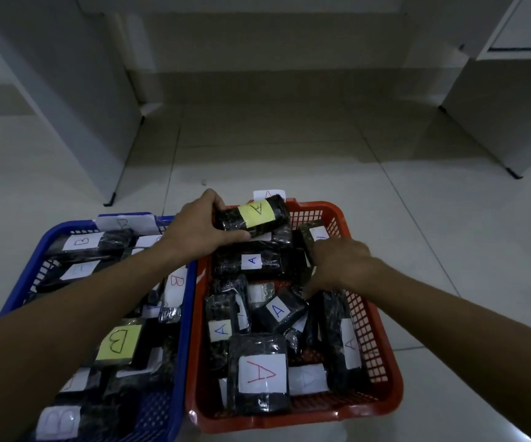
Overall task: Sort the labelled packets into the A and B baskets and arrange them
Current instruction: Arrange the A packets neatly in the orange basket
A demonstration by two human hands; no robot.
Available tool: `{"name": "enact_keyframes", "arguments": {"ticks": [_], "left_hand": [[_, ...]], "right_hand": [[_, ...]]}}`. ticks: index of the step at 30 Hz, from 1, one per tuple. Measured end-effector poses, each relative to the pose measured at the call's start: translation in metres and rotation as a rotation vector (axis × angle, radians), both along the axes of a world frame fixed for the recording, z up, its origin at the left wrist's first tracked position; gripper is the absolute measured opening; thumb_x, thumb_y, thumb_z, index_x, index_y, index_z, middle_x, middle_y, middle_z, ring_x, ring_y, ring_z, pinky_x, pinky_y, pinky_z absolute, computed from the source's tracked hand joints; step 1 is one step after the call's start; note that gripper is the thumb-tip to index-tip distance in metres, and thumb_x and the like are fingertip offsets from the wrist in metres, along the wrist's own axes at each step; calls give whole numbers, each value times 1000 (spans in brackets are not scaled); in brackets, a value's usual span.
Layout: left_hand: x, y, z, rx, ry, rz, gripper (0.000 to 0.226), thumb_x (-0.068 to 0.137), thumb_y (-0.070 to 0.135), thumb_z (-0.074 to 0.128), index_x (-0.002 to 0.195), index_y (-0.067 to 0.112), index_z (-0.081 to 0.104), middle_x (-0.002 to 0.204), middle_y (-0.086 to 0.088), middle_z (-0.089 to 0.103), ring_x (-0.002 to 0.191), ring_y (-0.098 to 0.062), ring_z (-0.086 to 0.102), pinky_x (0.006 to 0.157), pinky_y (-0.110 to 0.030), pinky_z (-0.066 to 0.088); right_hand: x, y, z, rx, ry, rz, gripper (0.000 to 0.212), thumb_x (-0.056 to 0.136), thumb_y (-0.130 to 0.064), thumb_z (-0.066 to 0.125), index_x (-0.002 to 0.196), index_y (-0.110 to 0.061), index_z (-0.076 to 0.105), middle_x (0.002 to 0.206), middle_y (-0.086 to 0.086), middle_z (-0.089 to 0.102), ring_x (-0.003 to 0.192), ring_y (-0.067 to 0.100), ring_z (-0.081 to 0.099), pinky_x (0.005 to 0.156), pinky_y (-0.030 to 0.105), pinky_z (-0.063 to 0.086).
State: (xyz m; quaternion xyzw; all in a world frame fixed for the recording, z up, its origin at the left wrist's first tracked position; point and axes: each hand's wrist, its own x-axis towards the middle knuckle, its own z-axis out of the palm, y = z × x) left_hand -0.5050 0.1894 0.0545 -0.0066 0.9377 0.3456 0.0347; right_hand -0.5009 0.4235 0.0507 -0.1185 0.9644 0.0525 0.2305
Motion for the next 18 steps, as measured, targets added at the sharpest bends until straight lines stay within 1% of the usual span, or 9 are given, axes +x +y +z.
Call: {"name": "enact_keyframes", "arguments": {"ticks": [1, 3, 5, 7, 9, 12, 13, 16, 18], "left_hand": [[0, 1, -1, -2, 5, 10, 56, 70, 45, 83, 103, 20, 45, 103, 4, 59, 83, -8, 57, 56, -19, 40], [1, 3, -3, 2, 4, 16, 58, 71, 45, 82, 107, 20, 45, 105, 6, 57, 84, -6, 55, 56, -18, 38], [-1, 2, -4, 20, 5, 18, 58, 72, 45, 81, 113, 21, 47, 108, 7, 56, 92, -10, 55, 60, -17, 38], [-2, 0, -5, 53, 11, 27, 55, 73, 45, 80, 115, 20, 53, 109, 6, 58, 95, -11, 55, 64, -16, 40], [-4, -1, -6, 78, 4, 36, 52, 74, 46, 78, 113, 20, 56, 108, 4, 60, 91, -9, 55, 63, -17, 40], [-7, 1, -8, 97, -6, 40, 52, 73, 49, 78, 111, 22, 57, 106, 6, 60, 87, -4, 55, 62, -19, 40], [-8, 3, -10, 101, -5, 42, 52, 73, 50, 78, 111, 23, 57, 106, 7, 61, 87, -3, 55, 62, -19, 40], [-10, 8, -15, 108, -7, 38, 54, 72, 50, 79, 114, 23, 57, 107, 7, 60, 89, -4, 55, 63, -17, 41], [-10, 9, -19, 102, -19, 31, 57, 73, 50, 78, 117, 22, 56, 109, 6, 59, 93, -8, 56, 65, -17, 42]], "right_hand": [[2, -2, -5, 26, 26, 14, 54, 78, -49, 76, 116, -18, 55, 109, 2, 64, 98, 20, 62, 74, 30, 47], [3, -4, -9, -18, 73, 1, 47, 82, -41, 73, 118, -16, 58, 101, 0, 64, 94, 19, 63, 71, 29, 46], [-1, -2, -8, -154, 91, -71, 41, 82, -45, 72, 110, -18, 60, 86, -5, 59, 81, 14, 60, 70, 28, 49], [-11, 2, -2, -275, 114, -148, 42, 83, -53, 70, 102, -18, 57, 80, -6, 57, 72, 10, 58, 66, 26, 51], [-24, 5, 2, -397, 147, -217, 47, 84, -60, 66, 100, -18, 50, 78, -7, 55, 67, 8, 56, 58, 23, 46], [-38, 8, 2, -497, 177, -322, 59, 84, -66, 63, 113, -15, 51, 90, -3, 60, 76, 16, 62, 67, 29, 51], [-41, 8, -1, -493, 177, -332, 57, 84, -66, 62, 111, -17, 53, 90, -2, 62, 78, 17, 63, 71, 31, 52], [-43, 3, -10, -531, 128, -339, 39, 84, -61, 65, 88, -23, 57, 73, -6, 61, 66, 13, 63, 73, 32, 57], [-43, -2, -17, -516, 113, -309, 44, 82, -63, 67, 91, -20, 63, 74, -4, 62, 67, 13, 64, 69, 31, 58]]}}
